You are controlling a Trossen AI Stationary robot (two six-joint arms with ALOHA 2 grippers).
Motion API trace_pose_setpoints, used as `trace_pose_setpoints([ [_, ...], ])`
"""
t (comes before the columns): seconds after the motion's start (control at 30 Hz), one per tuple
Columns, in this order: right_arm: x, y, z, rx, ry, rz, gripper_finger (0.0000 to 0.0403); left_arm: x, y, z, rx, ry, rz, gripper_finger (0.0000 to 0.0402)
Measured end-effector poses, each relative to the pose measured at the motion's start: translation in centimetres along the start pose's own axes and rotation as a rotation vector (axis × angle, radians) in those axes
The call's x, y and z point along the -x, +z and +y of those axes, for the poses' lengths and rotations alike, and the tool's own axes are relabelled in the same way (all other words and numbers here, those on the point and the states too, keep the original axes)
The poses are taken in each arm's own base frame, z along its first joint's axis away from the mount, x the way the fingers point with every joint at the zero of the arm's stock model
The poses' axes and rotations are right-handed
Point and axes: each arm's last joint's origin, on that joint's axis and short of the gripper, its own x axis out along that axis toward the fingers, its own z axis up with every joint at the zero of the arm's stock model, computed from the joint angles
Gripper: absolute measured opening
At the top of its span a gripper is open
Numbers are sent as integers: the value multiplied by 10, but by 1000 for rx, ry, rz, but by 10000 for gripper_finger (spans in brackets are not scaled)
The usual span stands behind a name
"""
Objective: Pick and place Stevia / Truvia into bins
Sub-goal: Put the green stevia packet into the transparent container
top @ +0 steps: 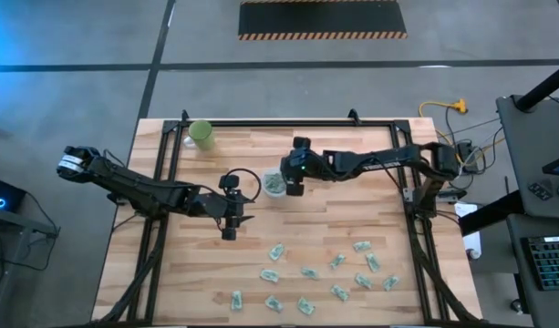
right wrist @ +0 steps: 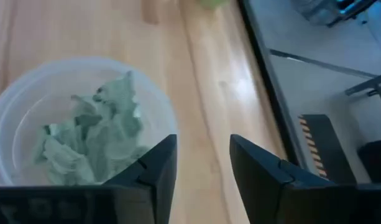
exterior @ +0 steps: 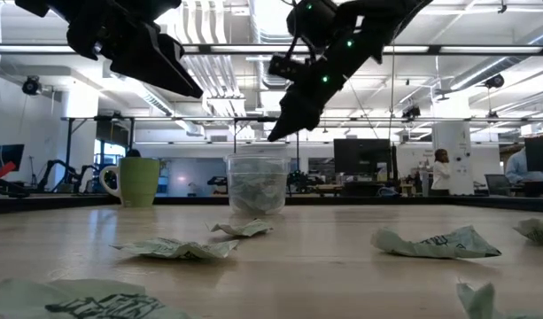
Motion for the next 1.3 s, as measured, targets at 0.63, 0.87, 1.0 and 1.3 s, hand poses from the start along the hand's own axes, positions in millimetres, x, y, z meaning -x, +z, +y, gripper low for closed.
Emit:
trace_pose_setpoints([
  [0.63,88,-24,14,49,292,-117,118,-17,3,-17,29,-297,-42,183],
  [0.87,125,-49,22,73,444,-215,108,-55,-7,-46,-6,-401,-45,182],
  [1.0,138,-62,23,47,452,-235,103,-76,-12,-59,-31,-432,-47,182],
  [1.3,145,-80,24,10,452,-259,93,-102,-18,-73,-35,-478,-50,182],
])
